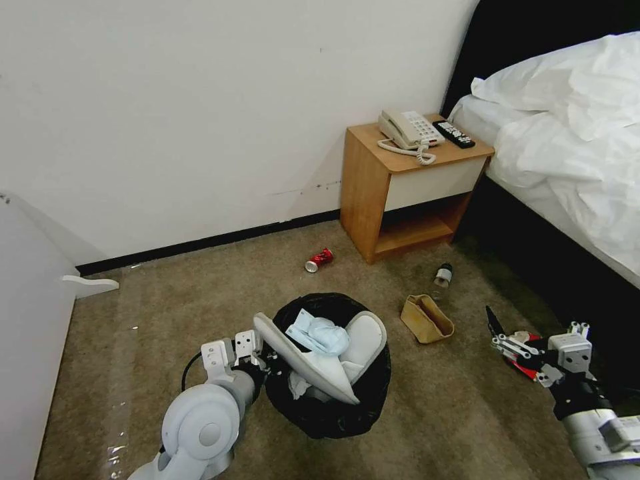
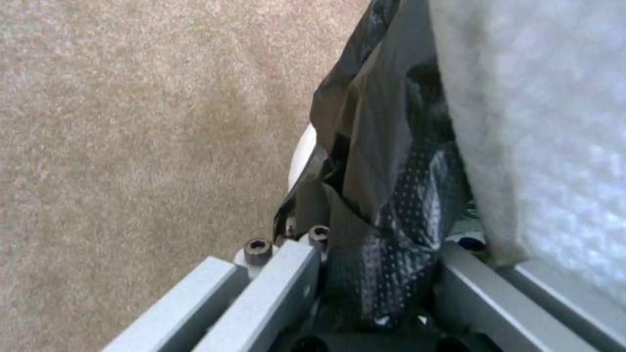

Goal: Pick up the trash bin, then pick up the garbage from the floor and place it into the trash bin.

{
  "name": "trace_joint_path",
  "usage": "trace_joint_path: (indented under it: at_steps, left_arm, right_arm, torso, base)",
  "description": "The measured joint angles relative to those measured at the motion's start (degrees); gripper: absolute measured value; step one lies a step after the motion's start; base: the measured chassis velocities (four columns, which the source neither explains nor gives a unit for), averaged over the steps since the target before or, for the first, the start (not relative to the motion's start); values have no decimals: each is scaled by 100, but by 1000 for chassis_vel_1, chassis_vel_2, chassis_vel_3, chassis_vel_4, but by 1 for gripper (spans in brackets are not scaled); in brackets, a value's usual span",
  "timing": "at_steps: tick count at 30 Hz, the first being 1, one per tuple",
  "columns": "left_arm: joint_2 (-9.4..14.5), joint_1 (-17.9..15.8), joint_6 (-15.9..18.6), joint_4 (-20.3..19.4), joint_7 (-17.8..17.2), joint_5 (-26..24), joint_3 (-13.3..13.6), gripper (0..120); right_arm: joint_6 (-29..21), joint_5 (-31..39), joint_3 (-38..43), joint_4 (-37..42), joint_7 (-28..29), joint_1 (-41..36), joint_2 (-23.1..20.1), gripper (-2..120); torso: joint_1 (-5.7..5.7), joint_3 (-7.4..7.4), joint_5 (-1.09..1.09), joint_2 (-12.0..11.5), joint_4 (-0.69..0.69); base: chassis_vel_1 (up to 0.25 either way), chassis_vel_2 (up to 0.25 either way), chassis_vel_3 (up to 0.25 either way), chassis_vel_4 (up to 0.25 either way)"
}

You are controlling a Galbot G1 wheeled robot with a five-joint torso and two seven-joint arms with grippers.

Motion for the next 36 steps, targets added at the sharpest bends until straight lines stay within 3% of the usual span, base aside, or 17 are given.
trace_joint_path:
  at_steps: [36]
  left_arm:
    - [40,179,156,18,363,570,67,0]
  right_arm:
    - [16,-4,13,-1,-34,3,46,100]
  torso:
    - [0,0,0,0,0]
  base:
    - [-55,60,54,-57]
